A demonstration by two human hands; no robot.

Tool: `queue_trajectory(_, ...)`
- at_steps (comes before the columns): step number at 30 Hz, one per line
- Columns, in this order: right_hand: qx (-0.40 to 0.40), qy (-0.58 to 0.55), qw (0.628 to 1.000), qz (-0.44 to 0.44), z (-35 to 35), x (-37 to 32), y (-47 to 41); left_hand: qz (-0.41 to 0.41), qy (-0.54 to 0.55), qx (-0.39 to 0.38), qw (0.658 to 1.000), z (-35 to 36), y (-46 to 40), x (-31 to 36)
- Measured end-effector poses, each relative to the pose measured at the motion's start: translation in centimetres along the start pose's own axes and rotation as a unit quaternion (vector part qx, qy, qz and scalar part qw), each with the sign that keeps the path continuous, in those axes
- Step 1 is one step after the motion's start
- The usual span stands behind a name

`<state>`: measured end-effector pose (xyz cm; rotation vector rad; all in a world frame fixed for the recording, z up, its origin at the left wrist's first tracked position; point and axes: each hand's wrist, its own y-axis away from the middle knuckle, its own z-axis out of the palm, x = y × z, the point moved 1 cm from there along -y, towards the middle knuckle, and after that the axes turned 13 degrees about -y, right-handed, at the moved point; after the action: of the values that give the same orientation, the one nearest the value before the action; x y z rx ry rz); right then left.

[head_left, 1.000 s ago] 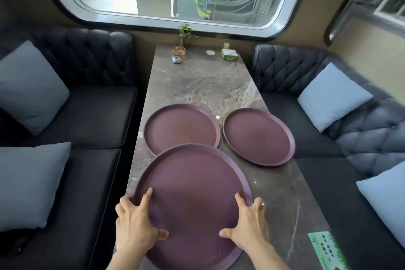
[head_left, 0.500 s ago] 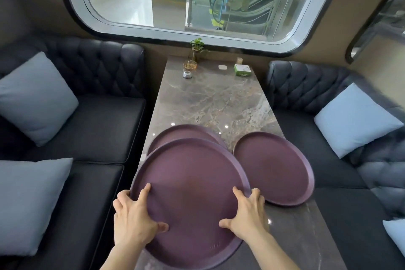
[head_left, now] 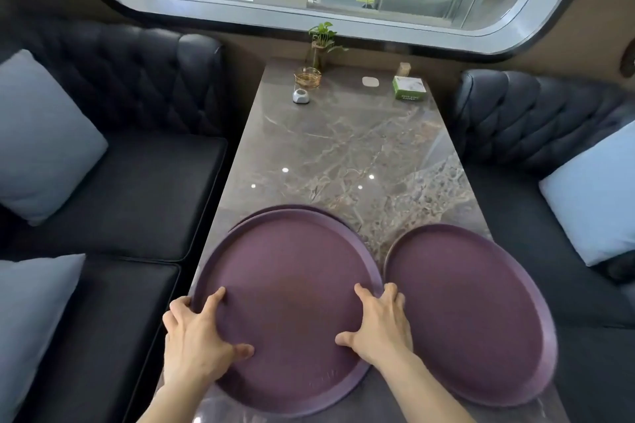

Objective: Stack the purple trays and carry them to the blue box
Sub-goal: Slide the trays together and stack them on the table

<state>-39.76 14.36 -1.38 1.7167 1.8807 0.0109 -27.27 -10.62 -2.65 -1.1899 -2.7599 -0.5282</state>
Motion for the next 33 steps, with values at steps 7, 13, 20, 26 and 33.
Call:
queue_trajectory(7, -0.016, 0.005, 1.000, 0.008, 0.7, -0.2, -3.5, -0.004, 0.002, -0.008, 1.000, 1.5, -3.0, 0.9)
queue_trajectory(13, -0.014, 0.013, 1.000, 0.015, 0.8, -0.9, -4.5, -0.010, -0.008, -0.006, 1.000, 1.7, -3.8, 1.1)
queue_trajectory(20, -0.008, -0.012, 0.999, 0.030, 0.8, -1.4, -5.4, -0.020, -0.002, 0.013, 1.000, 2.0, -4.4, 1.1)
queue_trajectory(26, 0.001, -0.006, 0.999, 0.034, 1.0, -1.6, -6.2, -0.021, 0.022, 0.041, 0.999, 2.8, -5.1, 1.0)
queue_trajectory(33, -0.014, 0.028, 0.999, 0.037, 1.5, -2.3, -6.3, -0.016, -0.044, 0.038, 0.998, 2.7, -5.1, 1.6)
